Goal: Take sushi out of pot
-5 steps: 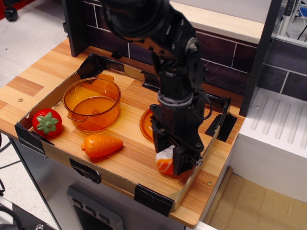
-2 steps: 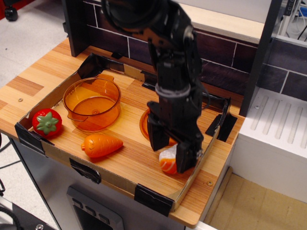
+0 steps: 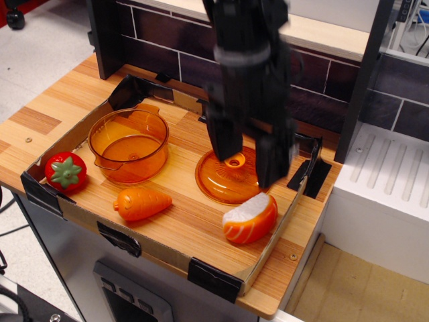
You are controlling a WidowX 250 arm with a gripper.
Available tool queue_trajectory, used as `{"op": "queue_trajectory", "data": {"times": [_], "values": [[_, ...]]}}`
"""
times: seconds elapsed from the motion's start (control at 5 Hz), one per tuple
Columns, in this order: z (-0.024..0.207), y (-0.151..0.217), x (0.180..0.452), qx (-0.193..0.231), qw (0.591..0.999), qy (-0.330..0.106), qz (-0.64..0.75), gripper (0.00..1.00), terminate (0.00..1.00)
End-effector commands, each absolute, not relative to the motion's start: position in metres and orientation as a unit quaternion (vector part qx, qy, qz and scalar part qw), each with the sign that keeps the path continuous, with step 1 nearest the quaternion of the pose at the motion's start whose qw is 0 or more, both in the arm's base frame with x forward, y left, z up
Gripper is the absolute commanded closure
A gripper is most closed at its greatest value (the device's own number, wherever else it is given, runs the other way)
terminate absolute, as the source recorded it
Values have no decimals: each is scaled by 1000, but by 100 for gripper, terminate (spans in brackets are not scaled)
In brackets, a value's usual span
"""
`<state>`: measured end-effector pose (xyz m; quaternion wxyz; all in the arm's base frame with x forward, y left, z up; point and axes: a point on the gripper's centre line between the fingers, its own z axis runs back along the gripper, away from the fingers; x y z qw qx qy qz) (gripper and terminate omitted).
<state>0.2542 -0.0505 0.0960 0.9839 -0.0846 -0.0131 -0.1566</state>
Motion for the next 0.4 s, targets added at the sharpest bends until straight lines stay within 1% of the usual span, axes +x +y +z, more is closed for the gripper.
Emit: {"op": "queue_trajectory", "data": {"times": [0.0, 0.2], "values": [[131, -38, 267, -84, 986, -41, -137, 0, 0], [131, -38, 267, -84, 986, -41, -137, 0, 100]]}}
